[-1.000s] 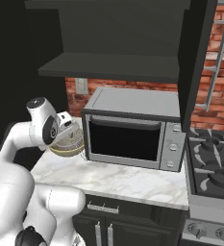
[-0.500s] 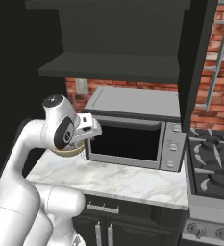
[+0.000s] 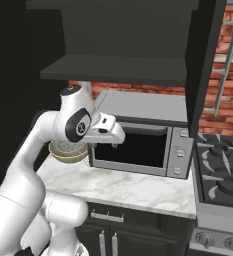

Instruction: Open the cabinet and setup a tea strainer by placing it in the bowl upright.

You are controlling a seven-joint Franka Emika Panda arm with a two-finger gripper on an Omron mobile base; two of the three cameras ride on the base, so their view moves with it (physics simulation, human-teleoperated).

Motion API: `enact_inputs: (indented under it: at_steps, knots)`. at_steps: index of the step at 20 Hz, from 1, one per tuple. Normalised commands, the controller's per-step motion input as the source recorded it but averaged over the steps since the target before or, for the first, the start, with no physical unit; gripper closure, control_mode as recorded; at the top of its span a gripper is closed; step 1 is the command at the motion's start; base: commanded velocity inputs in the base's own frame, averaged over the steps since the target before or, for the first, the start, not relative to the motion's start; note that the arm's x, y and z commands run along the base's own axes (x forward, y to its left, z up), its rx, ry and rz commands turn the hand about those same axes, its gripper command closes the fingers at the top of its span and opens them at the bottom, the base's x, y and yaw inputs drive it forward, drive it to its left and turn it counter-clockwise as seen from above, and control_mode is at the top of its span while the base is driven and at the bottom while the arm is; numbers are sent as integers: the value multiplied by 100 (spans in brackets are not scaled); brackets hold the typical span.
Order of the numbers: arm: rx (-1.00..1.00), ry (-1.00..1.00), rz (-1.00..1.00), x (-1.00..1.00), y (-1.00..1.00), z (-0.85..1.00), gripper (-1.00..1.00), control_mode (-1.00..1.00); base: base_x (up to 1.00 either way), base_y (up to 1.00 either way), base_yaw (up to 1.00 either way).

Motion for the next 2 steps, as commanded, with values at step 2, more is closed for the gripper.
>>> enact_inputs:
  at_steps: [2]
  knots:
    - [25, 15, -26, 0, -42, -6, -100, -100, 0, 0, 0]
